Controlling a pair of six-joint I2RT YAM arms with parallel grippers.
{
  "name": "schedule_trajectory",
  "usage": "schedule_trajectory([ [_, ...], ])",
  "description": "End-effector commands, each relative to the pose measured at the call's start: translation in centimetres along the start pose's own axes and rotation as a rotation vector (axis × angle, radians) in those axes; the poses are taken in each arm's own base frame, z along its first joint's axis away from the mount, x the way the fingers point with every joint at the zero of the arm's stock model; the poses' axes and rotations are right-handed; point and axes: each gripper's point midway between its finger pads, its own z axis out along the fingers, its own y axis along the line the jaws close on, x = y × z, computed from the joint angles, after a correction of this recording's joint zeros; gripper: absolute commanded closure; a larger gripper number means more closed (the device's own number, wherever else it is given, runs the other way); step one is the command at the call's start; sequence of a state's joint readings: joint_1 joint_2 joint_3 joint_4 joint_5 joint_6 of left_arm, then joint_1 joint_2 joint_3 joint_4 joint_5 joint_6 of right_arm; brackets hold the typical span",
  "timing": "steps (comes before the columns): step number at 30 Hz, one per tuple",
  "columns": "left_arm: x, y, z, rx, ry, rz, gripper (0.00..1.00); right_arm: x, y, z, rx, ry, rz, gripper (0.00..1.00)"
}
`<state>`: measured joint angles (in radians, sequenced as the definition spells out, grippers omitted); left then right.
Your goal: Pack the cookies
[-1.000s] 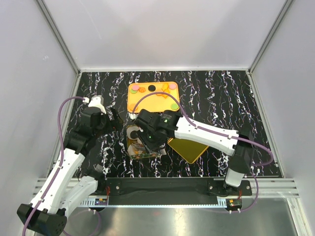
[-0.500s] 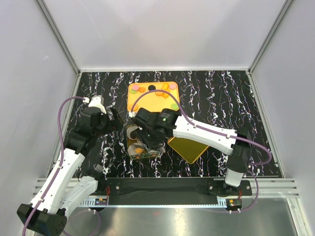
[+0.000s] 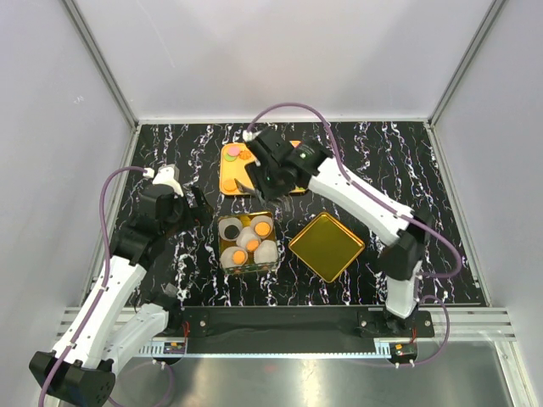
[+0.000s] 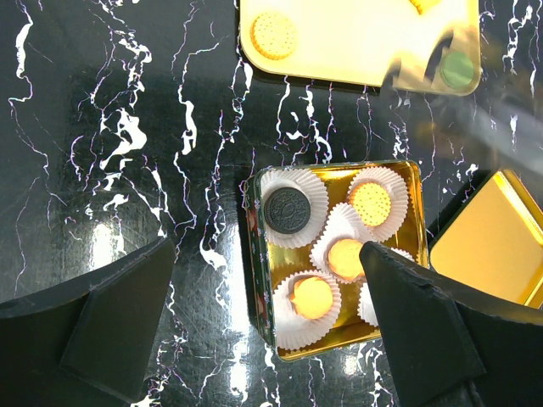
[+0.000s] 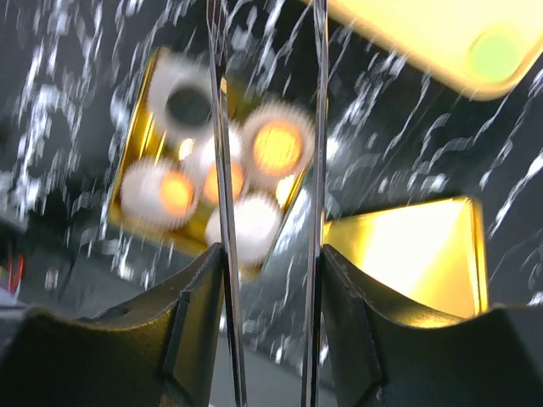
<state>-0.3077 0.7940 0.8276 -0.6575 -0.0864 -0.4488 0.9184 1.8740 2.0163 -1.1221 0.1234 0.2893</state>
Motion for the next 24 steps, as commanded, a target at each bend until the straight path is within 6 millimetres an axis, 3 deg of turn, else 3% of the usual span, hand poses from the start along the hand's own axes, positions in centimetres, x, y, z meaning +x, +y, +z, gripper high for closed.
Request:
schedule_trajectory([
  [1, -1.0, -0.5, -0.1, 0.025, -0.04, 0.0, 0.01, -3.3, -1.5, 3.2, 0.037, -0.04, -0.017, 0.46],
  [6, -1.0, -0.5, -0.1, 0.026, -0.043, 0.0, 0.01, -5.3, -1.6, 7.8, 0.038, -0.007, -0.018, 0.46],
  [9, -1.0, -0.5, -0.2, 0.028, -0.042, -0.002, 0.01, -5.9, -1.3, 9.5, 0.033, 0.0, -0.026, 0.43],
  [17, -1.0, -0.6, -0.1, 0.031, -0.039, 0.0, 0.01, -5.4, -0.4, 12.4, -0.004, 0.021, -0.012, 0.43],
  [24, -0.9, -0.6, -0.1, 0.032, -0.037, -0.001, 0.01, -5.7, -0.3, 13.0, -0.008, 0.005, 0.0, 0.43],
])
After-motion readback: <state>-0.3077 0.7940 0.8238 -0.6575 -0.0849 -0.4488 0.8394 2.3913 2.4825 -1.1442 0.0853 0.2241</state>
